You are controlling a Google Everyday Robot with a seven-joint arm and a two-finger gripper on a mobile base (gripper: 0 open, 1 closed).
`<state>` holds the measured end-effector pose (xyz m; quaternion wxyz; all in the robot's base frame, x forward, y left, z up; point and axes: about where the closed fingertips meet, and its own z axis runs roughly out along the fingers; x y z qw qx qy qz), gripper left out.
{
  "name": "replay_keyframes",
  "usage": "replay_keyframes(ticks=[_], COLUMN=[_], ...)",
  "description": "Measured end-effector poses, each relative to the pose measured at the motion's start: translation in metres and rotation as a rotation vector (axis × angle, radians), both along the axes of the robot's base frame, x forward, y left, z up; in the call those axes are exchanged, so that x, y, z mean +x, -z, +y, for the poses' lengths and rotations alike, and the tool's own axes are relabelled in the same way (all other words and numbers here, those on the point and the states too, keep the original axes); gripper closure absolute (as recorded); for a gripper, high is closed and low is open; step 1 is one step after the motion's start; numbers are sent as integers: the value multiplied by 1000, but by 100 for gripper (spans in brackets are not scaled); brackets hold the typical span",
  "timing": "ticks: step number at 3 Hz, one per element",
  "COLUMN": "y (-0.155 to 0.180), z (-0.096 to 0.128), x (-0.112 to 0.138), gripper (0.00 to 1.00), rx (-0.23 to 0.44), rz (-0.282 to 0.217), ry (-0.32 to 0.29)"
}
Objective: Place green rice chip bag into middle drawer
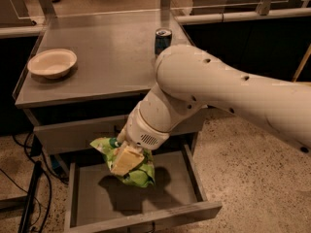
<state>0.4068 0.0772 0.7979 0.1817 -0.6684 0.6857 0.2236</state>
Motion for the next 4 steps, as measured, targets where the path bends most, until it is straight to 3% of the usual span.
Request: replay_keyframes(ticks=[1, 2, 4], y=[35, 101, 124], z=[0, 1, 10], x=[-1, 5, 18], gripper=[100, 100, 100], rx=[1, -5, 4], rz=[59, 125, 146], ry=[19, 56, 67])
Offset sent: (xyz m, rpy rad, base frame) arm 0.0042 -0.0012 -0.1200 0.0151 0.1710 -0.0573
